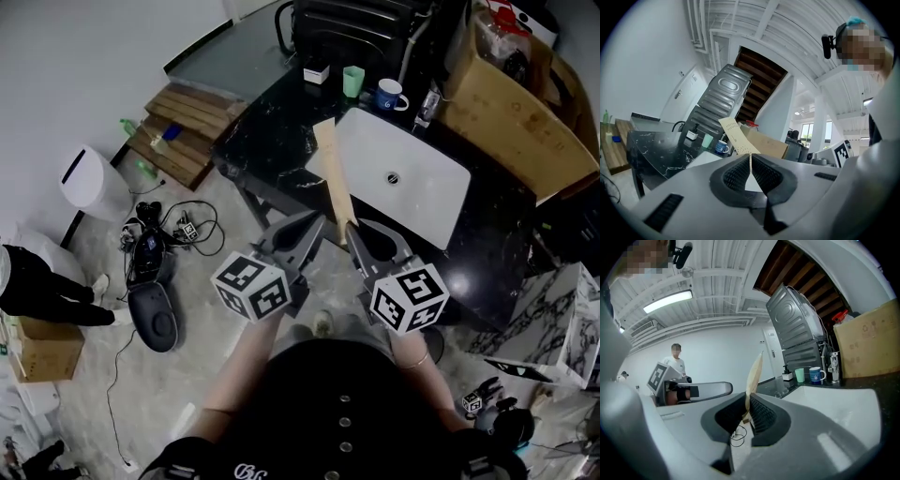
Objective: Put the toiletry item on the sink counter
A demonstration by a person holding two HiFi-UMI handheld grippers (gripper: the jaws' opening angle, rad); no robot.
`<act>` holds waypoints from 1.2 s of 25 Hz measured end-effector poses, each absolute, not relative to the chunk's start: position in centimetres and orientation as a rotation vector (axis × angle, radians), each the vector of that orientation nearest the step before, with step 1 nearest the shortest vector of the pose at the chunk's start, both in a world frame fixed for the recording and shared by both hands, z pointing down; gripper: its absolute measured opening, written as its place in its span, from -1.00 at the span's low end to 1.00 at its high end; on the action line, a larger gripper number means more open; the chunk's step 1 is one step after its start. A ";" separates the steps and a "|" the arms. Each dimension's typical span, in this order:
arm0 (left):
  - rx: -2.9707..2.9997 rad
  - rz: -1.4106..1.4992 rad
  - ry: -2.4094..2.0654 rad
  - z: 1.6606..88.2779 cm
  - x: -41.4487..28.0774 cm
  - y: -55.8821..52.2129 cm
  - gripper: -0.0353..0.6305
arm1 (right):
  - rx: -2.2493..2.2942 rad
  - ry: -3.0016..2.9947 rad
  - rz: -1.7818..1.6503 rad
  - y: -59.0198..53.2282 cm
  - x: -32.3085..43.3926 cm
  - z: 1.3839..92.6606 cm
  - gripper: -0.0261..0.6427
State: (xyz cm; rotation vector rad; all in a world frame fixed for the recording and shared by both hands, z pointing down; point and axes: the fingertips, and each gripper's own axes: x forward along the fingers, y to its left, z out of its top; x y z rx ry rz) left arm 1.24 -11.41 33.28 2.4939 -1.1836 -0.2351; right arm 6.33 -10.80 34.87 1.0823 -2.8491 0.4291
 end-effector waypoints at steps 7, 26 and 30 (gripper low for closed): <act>2.482 -0.221 -1.183 33.7 1.9 -14.0 -0.83 | 1.068 -2.843 0.457 -13.5 6.7 35.3 -0.84; 2.423 -0.187 -1.164 35.3 -0.8 -18.1 -0.83 | 1.115 -2.778 0.554 -17.0 5.3 36.9 -0.84; 2.418 -0.177 -1.151 35.5 -1.7 -19.0 -0.83 | 1.140 -2.761 0.587 -17.7 4.6 37.3 -0.84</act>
